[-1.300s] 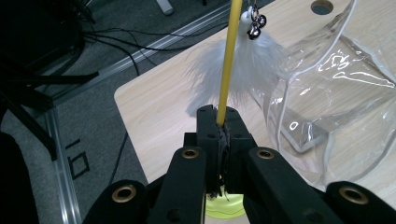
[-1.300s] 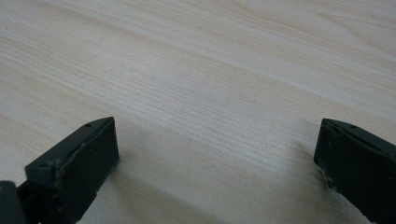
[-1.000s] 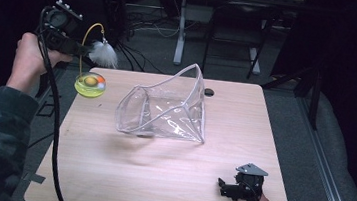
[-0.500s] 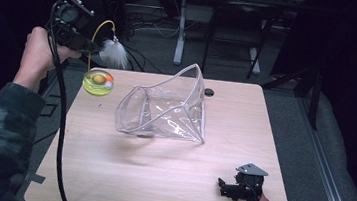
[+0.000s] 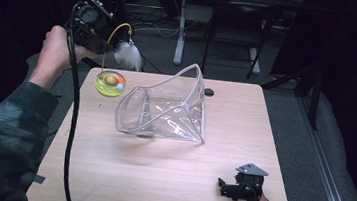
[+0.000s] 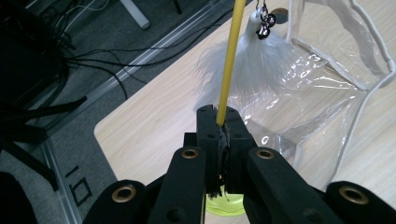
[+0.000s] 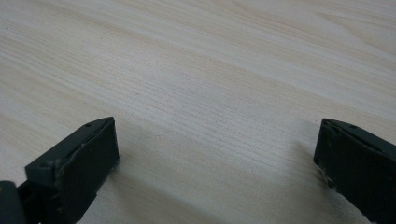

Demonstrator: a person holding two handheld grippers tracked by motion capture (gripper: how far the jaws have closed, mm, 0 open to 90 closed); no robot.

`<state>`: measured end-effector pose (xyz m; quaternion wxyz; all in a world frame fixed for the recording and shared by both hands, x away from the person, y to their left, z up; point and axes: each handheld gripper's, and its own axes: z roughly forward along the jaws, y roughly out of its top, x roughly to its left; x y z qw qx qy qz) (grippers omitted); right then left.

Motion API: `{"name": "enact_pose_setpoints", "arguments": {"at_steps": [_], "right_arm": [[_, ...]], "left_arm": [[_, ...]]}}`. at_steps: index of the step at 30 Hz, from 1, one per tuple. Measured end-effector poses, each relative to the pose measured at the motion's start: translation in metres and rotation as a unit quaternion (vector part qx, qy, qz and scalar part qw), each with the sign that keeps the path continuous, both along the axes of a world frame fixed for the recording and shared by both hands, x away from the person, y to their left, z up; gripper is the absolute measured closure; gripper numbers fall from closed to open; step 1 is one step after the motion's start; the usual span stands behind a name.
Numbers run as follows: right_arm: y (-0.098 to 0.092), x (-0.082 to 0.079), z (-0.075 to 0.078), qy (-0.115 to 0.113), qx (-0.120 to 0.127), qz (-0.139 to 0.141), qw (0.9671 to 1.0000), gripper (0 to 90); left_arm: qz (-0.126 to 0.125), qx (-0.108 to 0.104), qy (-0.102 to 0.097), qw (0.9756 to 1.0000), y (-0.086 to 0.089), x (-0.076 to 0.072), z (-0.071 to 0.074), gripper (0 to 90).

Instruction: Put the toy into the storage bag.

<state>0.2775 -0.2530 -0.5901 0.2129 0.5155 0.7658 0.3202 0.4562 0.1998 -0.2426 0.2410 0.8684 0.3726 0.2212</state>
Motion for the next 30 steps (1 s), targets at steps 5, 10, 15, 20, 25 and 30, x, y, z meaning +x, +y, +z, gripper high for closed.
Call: {"name": "enact_pose_setpoints", "arguments": {"at_steps": [5,10,15,20,25,30], "right_arm": [[0.0,0.0,0.0,0.0,0.0,0.0,1.0,0.0],[0.0,0.0,0.0,0.001,0.0,0.0,1.0,0.0],[0.0,0.0,0.0,0.001,0.0,0.0,1.0,0.0],[0.0,0.0,0.0,0.001,-0.002,-0.001,1.0,0.0],[0.0,0.0,0.0,0.001,-0.002,0.0,1.0,0.0],[0.0,0.0,0.0,0.0,-0.001,0.0,1.0,0.0]], "left_arm": [[-0.013,-0.004,0.005,0.9999,-0.014,0.003,-0.005,88.4],[-0.025,-0.002,0.011,0.9996,-0.028,0.006,-0.011,88.3],[-0.037,-0.002,0.021,0.9991,-0.04,0.009,-0.019,88.3],[-0.048,-0.003,0.03,0.9984,-0.052,0.012,-0.026,88.3],[-0.057,-0.012,0.038,0.9976,-0.062,0.014,-0.036,88.3],[-0.067,-0.015,0.051,0.9963,-0.073,0.017,-0.049,88.3]]}}
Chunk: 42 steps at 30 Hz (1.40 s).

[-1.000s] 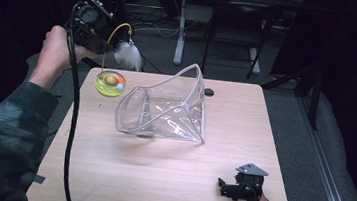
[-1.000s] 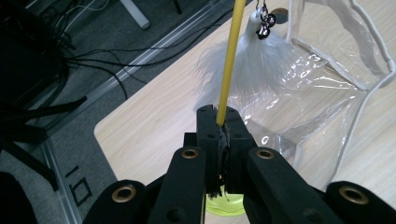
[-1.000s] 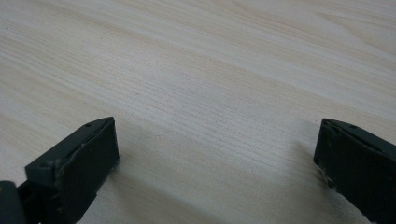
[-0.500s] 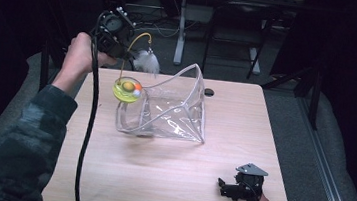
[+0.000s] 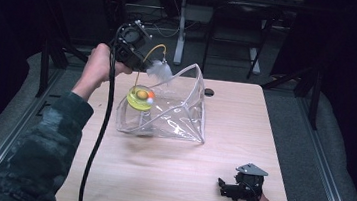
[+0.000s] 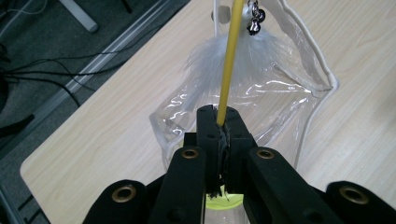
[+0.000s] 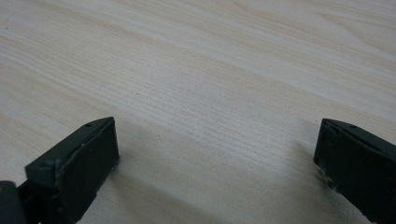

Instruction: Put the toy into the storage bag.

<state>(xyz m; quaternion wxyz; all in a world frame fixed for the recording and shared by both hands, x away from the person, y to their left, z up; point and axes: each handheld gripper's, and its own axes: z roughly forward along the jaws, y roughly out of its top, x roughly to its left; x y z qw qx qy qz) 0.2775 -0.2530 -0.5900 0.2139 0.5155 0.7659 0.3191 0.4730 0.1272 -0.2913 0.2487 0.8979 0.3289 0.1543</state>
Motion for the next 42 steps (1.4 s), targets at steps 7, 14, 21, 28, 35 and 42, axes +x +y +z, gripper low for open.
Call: {"name": "enact_pose_setpoints", "arguments": {"at_steps": [7,14,21,28,35,42], "right_arm": [[0.0,0.0,0.0,0.0,0.0,0.0,1.0,0.0],[0.0,0.0,0.0,0.0,0.0,0.0,1.0,0.0],[0.0,0.0,0.0,0.001,0.001,0.001,1.0,0.0],[0.0,0.0,0.0,0.0,0.001,0.001,1.0,0.0],[0.0,0.0,0.0,0.0,0.001,0.001,1.0,0.0],[0.0,0.0,0.0,0.0,0.001,0.001,1.0,0.0]], "left_arm": [[-0.011,0.006,0.017,0.9998,-0.01,0.005,-0.014,88.3],[-0.017,0.014,0.029,0.9993,-0.017,0.008,-0.025,88.3],[-0.019,0.014,0.039,0.999,-0.023,0.012,-0.038,88.3],[-0.023,0.012,0.051,0.9984,-0.026,0.016,-0.057,88.3],[-0.024,0.012,0.061,0.9978,-0.028,0.022,-0.071,88.2],[-0.021,0.011,0.067,0.9975,-0.031,0.025,-0.084,88.2]]}}
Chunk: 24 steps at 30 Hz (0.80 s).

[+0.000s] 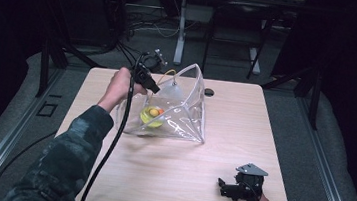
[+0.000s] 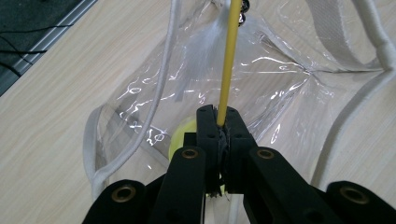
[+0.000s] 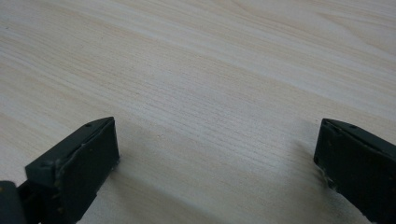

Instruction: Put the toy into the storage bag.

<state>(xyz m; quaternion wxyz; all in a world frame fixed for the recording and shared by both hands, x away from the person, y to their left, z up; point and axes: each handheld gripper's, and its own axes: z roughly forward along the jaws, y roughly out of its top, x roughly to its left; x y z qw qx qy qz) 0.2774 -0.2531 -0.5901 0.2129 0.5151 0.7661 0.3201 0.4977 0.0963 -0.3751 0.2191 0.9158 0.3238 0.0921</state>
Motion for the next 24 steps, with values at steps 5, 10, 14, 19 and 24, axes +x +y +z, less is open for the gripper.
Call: {"name": "enact_pose_setpoints", "arguments": {"at_steps": [5,10,14,19,24], "right_arm": [[0.0,0.0,0.0,0.0,-0.001,0.0,1.0,0.0],[0.0,0.0,0.0,0.0,-0.001,0.0,1.0,0.0],[0.0,0.0,0.0,0.0,0.0,0.0,1.0,0.0],[0.0,0.0,0.0,-0.002,0.004,0.0,1.0,0.0],[0.002,0.0,-0.001,-0.009,0.015,-0.006,0.9998,0.0]], "left_arm": [[0.002,-0.002,0.001,1.0,-0.002,0.001,-0.005,88.2],[0.003,-0.003,0.006,1.0,-0.005,0.002,-0.011,88.2],[0.003,-0.005,0.008,1.0,-0.006,0.002,-0.015,88.1],[0.012,-0.011,0.009,0.9998,-0.005,0.004,-0.02,87.9],[0.016,-0.008,0.015,0.9997,-0.003,0.006,-0.026,87.8]]}}
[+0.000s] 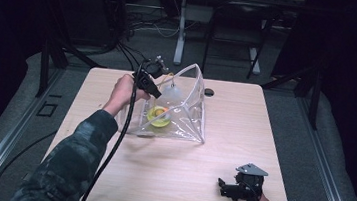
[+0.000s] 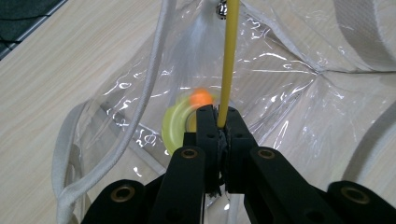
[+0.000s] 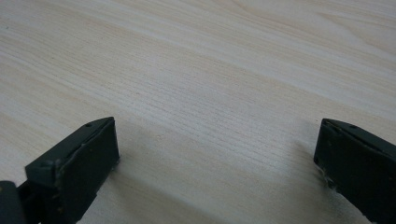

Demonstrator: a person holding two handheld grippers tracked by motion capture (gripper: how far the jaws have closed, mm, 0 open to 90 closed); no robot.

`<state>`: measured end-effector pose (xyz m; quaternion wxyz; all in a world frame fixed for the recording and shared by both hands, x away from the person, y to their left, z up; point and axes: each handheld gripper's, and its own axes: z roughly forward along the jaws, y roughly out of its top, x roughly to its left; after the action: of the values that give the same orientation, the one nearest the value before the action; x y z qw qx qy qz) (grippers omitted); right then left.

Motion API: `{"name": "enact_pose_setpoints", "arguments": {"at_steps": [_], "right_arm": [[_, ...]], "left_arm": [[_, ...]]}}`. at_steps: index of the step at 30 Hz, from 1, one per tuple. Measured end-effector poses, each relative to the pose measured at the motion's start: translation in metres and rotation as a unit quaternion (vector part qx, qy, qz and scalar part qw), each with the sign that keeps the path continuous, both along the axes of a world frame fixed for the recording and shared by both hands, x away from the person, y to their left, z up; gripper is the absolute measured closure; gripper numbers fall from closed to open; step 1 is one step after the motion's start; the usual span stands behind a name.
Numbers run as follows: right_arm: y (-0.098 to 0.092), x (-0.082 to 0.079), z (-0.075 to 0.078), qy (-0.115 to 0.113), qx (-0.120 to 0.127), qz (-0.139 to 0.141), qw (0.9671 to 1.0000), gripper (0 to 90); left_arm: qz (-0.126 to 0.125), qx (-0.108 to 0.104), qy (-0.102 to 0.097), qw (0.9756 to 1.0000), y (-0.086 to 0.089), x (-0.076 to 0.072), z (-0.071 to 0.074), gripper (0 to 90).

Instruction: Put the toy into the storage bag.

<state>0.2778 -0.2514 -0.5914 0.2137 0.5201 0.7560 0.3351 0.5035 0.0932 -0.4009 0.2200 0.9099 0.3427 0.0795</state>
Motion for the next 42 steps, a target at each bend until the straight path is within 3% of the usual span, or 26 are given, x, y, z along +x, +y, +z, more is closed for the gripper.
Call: {"name": "enact_pose_setpoints", "arguments": {"at_steps": [3,10,12,13,14,16,20,21,23,25,26,28,30,31,34,42], "right_arm": [[0.0,0.0,0.0,0.001,-0.001,0.0,1.0,0.0],[0.0,0.0,0.0,0.0,0.0,0.0,1.0,0.0],[0.0,0.0,0.0,0.0,0.0,0.0,1.0,0.0],[-0.002,0.0,0.001,0.008,-0.013,0.007,0.9999,0.0],[0.0,0.0,0.0,0.001,0.0,0.0,1.0,0.0],[0.0,0.0,0.0,0.0,0.0,0.0,1.0,0.0],[0.0,0.0,0.0,0.0,0.0,0.0,1.0,0.0],[-0.002,0.0,0.001,0.008,-0.013,0.007,0.9999,0.0],[0.0,0.0,0.0,0.0,0.0,0.0,1.0,0.0],[0.0,0.0,0.0,0.0,0.0,0.0,1.0,0.0],[-0.002,0.0,0.001,0.008,-0.013,0.007,0.9999,0.0],[0.0,0.0,0.0,0.001,0.0,0.0,1.0,0.0],[-0.002,0.0,0.001,0.008,-0.013,0.007,0.9999,0.0],[0.0,0.0,0.0,0.001,-0.001,0.0,1.0,0.0],[0.0,0.0,0.0,0.0,0.0,0.0,1.0,0.0],[0.0,0.0,0.0,0.0,0.0,0.0,1.0,0.0]], "left_arm": [[0.005,-0.004,0.009,0.9999,0.0,0.001,-0.005,87.6],[0.013,-0.011,0.001,0.9999,0.001,0.0,-0.001,84.9],[0.013,-0.01,-0.002,0.9999,0.001,-0.001,0.001,82.0],[0.014,-0.008,-0.003,0.9999,0.001,-0.002,0.002,79.9],[0.013,-0.009,-0.004,0.9999,0.002,-0.003,0.004,77.7],[0.01,-0.013,-0.001,0.9999,0.003,-0.004,0.006,74.7],[0.011,-0.022,0.002,0.9997,0.008,-0.006,0.011,67.2],[0.013,-0.022,0.001,0.9997,0.008,-0.007,0.013,65.1],[0.016,-0.019,-0.005,0.9997,0.01,-0.008,0.017,59.4],[0.02,-0.015,-0.011,0.9996,0.013,-0.008,0.023,51.8],[0.023,-0.017,-0.016,0.9995,0.015,-0.009,0.025,45.9],[0.033,-0.018,-0.021,0.9991,0.019,-0.009,0.029,36.4],[0.039,-0.015,-0.026,0.9988,0.025,-0.008,0.032,30.5],[0.04,-0.016,-0.027,0.9987,0.027,-0.008,0.033,27.2],[0.048,-0.016,-0.032,0.9982,0.037,-0.009,0.038,19.3],[0.068,-0.021,-0.039,0.9967,0.062,-0.013,0.047,10.0]]}}
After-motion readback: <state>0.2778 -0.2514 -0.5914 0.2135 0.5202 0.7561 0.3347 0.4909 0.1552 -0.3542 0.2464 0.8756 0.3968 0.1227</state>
